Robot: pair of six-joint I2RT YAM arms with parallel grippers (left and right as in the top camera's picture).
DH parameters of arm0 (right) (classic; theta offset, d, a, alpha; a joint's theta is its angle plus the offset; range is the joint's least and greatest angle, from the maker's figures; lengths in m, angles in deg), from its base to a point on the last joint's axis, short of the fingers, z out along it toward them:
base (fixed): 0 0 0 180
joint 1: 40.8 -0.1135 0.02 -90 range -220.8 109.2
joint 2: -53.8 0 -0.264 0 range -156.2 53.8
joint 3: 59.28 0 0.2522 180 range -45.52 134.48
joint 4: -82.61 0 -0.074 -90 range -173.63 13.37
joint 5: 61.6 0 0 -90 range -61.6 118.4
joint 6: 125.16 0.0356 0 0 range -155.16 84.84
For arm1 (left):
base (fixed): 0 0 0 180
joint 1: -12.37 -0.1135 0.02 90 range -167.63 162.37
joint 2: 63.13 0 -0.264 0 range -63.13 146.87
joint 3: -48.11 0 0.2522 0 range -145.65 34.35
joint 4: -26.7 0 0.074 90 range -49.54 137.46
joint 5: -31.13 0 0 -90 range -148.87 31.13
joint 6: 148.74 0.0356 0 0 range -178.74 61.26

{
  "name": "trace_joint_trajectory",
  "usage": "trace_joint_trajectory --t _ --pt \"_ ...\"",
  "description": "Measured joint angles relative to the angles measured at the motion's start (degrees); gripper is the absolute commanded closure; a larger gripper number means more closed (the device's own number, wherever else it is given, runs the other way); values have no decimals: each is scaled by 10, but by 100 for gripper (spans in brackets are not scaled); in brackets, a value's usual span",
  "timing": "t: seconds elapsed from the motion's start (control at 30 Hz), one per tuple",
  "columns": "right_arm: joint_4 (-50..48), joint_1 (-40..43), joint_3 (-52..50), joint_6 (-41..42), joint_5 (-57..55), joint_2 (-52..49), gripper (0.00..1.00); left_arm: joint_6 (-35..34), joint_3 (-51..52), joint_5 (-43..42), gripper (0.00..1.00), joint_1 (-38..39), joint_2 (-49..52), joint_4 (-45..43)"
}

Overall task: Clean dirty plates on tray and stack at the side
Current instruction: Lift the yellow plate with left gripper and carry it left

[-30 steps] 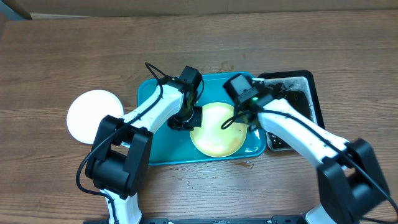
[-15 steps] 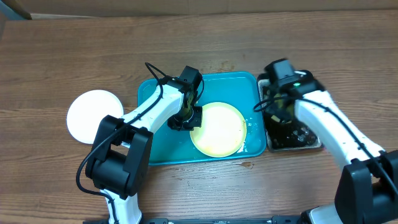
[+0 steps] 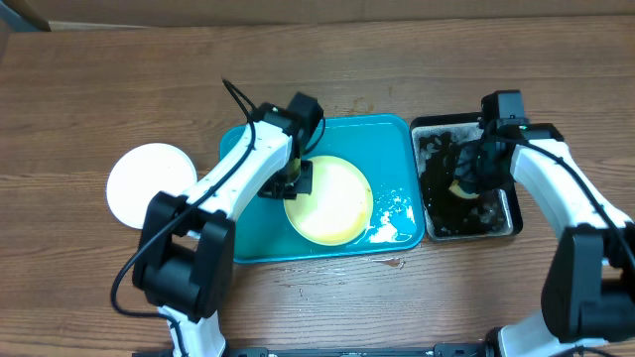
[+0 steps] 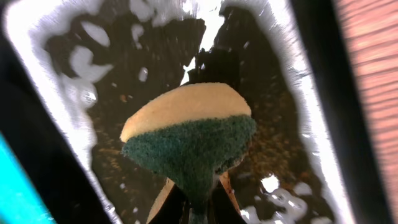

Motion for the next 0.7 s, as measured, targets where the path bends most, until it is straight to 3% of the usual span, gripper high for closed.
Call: trace_joint_trajectory --t 0.33,0.7 --pt "-30 0 -13 -9 21 -67 95 -3 -90 96 96 0 -23 128" --pt "-30 4 -9 -14 41 -74 96 3 -101 158 96 0 -23 175"
